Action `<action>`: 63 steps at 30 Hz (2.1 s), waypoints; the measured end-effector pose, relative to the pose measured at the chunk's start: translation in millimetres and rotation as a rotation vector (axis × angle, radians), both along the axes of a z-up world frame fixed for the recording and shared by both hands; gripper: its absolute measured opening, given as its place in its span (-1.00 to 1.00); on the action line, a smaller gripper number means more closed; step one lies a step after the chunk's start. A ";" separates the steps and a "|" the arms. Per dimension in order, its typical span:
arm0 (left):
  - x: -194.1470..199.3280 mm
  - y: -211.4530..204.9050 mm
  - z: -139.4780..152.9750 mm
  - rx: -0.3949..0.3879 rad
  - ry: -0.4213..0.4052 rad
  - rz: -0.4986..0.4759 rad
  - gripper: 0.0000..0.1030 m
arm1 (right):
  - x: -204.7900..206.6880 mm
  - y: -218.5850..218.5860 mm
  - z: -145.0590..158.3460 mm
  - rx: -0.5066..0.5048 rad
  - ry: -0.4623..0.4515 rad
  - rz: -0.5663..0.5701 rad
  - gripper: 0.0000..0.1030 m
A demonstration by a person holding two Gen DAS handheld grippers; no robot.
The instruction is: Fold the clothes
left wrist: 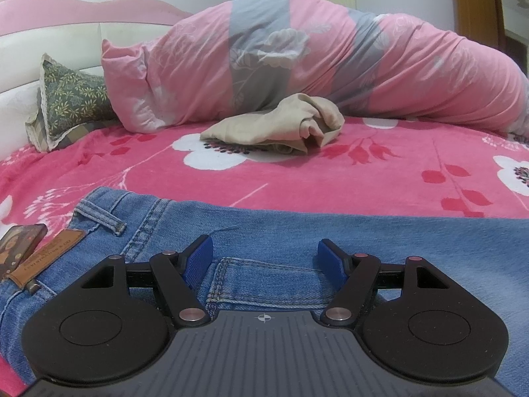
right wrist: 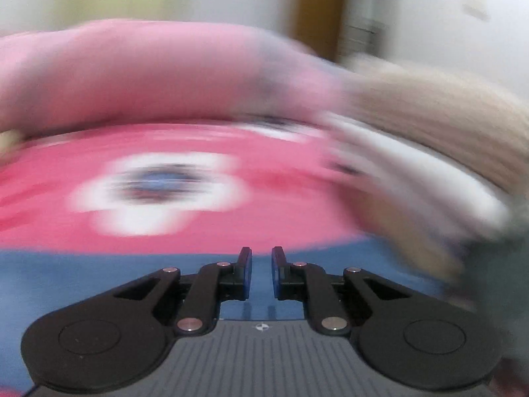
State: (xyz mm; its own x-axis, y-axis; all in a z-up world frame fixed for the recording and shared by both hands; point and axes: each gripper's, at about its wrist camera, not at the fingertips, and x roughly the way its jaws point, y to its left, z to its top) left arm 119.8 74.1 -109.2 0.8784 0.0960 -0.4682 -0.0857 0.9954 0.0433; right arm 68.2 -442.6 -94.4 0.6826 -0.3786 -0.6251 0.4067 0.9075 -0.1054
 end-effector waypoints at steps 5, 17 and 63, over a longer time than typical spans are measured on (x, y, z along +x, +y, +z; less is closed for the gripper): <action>-0.4 0.5 0.3 -0.003 -0.001 0.000 0.37 | 10.1 70.3 1.3 0.048 -0.004 0.235 -0.76; -0.3 -0.5 -0.9 0.000 0.003 -0.007 0.39 | 28.3 127.0 2.1 0.176 -0.014 0.528 -1.00; -0.8 0.5 -1.6 0.000 0.001 -0.006 0.39 | -30.9 -64.2 14.8 -0.089 -0.006 -0.360 -0.94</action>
